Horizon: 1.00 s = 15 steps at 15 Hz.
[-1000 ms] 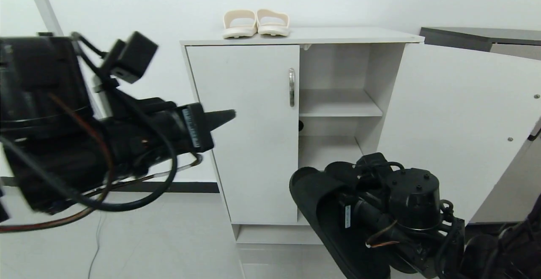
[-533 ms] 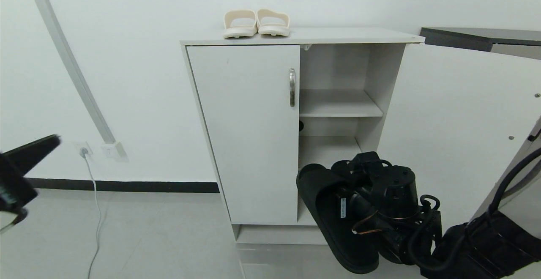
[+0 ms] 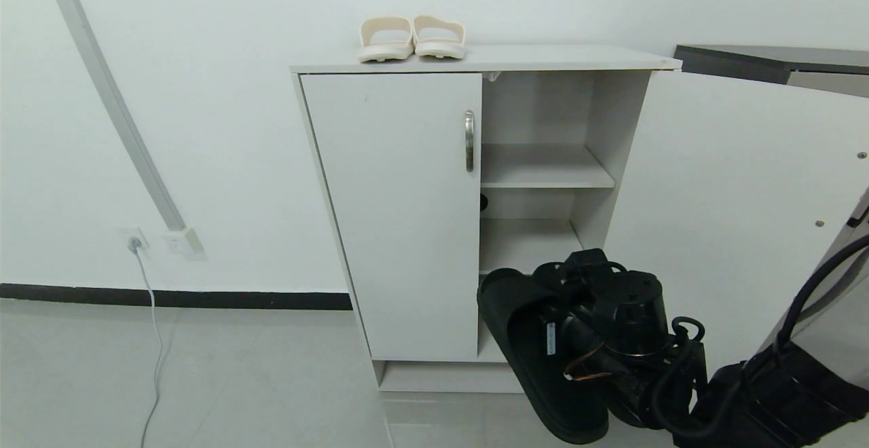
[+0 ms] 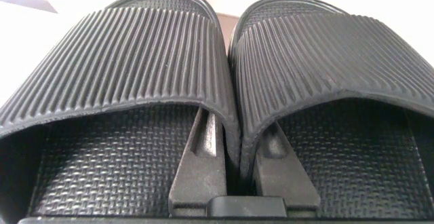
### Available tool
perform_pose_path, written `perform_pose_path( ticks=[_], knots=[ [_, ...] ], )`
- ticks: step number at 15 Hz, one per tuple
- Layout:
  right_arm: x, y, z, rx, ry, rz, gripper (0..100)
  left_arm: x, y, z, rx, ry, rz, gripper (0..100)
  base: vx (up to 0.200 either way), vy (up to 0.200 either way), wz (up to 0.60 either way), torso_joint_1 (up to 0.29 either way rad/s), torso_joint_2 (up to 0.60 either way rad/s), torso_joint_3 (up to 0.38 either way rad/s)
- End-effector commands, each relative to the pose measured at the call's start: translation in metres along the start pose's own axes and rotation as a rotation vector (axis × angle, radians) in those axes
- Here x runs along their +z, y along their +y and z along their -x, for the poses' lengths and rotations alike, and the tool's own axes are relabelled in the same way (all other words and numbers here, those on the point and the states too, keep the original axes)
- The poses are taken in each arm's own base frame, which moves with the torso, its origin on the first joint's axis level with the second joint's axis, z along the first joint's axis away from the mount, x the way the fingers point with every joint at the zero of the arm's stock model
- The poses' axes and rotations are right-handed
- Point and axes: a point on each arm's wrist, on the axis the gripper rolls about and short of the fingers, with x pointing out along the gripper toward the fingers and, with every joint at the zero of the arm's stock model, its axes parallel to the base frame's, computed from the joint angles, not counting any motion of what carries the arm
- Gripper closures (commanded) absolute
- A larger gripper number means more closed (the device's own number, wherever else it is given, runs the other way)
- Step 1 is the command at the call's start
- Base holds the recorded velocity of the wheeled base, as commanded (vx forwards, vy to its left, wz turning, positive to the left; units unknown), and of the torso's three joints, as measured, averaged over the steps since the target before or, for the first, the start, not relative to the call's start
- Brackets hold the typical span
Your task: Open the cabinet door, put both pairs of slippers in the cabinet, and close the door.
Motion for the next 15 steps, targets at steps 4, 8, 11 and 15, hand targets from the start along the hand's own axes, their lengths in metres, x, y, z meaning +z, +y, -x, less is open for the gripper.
perform_pose_path(
  ticks=[4, 8, 11, 15],
  knots=[
    [-0.003, 0.003, 0.002, 0.012, 0.005, 0.007, 100, -0.048, 0.017, 0.032, 0.037, -0.027, 0.001, 100, 0.0, 0.0, 0.0, 0.0, 0.0, 0.0],
    [-0.003, 0.004, 0.003, 0.013, 0.008, 0.009, 100, -0.063, 0.015, 0.025, -0.042, -0.052, -0.042, 100, 0.0, 0.0, 0.0, 0.0, 0.0, 0.0],
    [-0.006, 0.004, 0.003, 0.014, 0.015, 0.013, 100, -0.064, 0.013, 0.025, -0.12, -0.04, -0.06, 100, 0.0, 0.0, 0.0, 0.0, 0.0, 0.0],
    [-0.008, 0.005, 0.004, 0.02, 0.022, 0.02, 100, -0.064, 0.009, 0.026, -0.301, -0.023, -0.112, 100, 0.0, 0.0, 0.0, 0.0, 0.0, 0.0]
  ],
)
